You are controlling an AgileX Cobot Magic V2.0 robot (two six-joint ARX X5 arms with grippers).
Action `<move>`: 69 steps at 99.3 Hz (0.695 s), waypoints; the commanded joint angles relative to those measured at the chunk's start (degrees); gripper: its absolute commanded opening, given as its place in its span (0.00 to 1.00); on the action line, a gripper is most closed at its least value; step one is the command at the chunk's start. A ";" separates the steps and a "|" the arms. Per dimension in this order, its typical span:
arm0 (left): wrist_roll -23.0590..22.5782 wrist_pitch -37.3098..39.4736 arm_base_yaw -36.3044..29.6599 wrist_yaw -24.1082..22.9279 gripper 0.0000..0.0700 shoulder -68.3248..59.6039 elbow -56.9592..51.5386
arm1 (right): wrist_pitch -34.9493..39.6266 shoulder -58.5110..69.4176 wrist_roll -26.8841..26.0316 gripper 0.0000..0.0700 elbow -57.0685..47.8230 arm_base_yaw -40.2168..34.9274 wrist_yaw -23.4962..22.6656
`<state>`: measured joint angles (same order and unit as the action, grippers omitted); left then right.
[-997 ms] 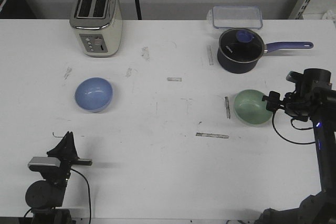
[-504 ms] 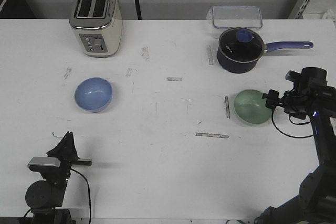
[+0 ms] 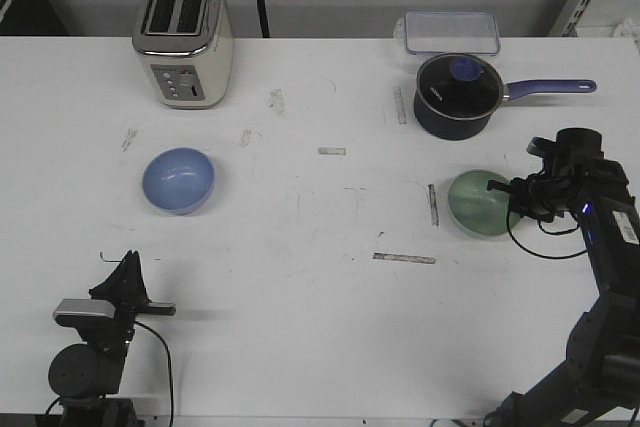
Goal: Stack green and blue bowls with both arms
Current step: 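Reach the right gripper over the pale green bowl and grasp its rim, then slide the green bowl with the right gripper toward the table center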
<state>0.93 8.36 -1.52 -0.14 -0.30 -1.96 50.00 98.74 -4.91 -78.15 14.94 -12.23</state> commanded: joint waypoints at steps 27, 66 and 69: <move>-0.04 0.70 0.11 -0.09 0.00 0.11 1.25 | 0.26 -5.20 -1.22 0.01 -0.70 -0.39 -3.45; -0.04 0.70 0.11 -0.09 0.00 0.11 1.25 | 1.14 -8.52 -14.53 0.01 -0.63 -15.74 -1.16; -0.04 0.70 0.11 -0.09 0.00 0.11 1.25 | 0.74 -8.33 -16.13 0.01 -0.63 -17.75 -0.92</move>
<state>0.93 8.36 -1.52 -0.14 -0.30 -1.96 51.59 89.41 -15.18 -78.11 0.78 -13.37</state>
